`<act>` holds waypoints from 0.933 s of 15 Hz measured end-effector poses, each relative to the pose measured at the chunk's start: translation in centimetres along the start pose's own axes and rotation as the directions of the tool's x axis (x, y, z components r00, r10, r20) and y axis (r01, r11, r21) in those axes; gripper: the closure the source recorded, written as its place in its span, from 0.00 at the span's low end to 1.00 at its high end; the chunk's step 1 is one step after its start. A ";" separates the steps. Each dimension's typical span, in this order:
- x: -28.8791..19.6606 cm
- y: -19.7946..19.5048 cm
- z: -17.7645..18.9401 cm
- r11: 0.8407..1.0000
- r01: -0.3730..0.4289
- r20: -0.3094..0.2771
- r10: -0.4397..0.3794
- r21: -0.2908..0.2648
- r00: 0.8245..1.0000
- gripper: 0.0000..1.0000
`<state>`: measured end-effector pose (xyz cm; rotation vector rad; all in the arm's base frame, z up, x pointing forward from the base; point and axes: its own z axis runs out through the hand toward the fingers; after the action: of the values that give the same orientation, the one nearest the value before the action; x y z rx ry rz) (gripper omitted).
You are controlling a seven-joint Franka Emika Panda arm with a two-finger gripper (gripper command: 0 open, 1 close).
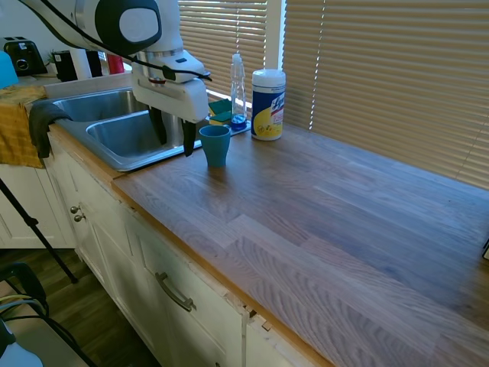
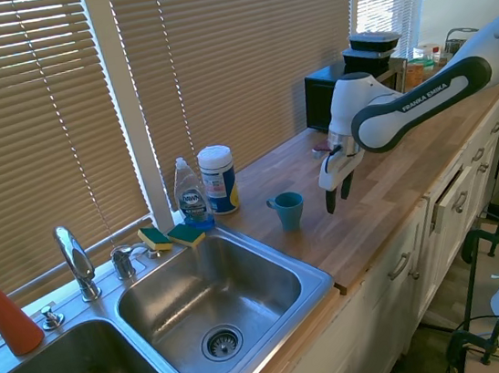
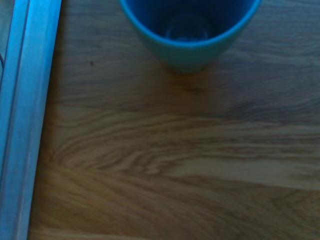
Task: Put the mug in the sink
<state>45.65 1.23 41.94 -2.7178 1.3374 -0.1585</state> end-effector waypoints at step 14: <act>7.9 -7.0 1.1 0.992 -0.119 0.002 0.119 0.046 0.993 0.00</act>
<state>56.09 -0.74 42.26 -2.5919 1.4731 -0.1774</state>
